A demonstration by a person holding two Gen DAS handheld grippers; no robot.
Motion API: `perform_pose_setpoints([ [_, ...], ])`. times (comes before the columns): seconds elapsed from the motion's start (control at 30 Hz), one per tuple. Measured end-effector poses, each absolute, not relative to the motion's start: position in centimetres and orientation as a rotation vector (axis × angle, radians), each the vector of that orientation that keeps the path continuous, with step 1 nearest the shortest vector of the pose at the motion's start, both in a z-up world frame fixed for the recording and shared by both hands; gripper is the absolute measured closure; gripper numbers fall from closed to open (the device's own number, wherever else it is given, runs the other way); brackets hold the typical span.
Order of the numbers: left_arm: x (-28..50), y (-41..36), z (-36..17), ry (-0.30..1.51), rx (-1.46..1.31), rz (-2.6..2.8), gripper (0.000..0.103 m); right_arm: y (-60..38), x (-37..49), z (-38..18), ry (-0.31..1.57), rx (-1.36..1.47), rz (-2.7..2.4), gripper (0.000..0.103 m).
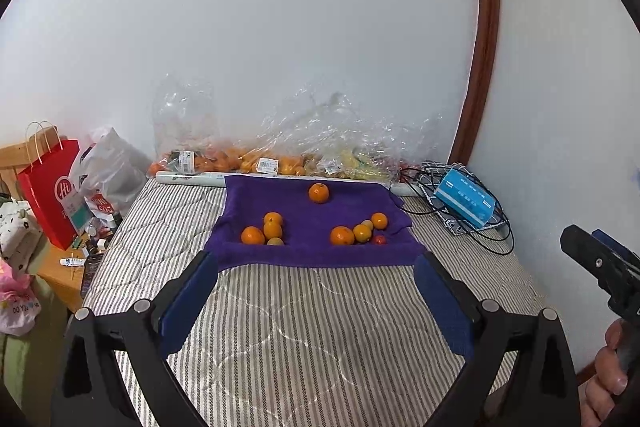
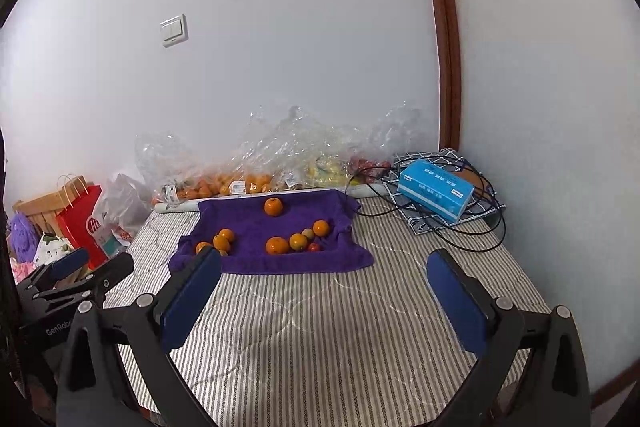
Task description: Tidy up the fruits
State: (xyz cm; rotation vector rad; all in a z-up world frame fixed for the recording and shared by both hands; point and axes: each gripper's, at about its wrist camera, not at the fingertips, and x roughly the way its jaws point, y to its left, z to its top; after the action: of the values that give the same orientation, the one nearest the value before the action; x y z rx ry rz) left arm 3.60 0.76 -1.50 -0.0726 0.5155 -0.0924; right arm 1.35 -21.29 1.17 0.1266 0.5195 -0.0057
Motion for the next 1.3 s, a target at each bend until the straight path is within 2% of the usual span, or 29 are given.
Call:
perform_pose_setpoints([
  [1.3, 3.2, 0.8, -1.4, 0.508, -0.067, -0.091, 0.004, -20.1, 0.8, 1.2, 0.509, 0.125, 0.023, 0.002],
])
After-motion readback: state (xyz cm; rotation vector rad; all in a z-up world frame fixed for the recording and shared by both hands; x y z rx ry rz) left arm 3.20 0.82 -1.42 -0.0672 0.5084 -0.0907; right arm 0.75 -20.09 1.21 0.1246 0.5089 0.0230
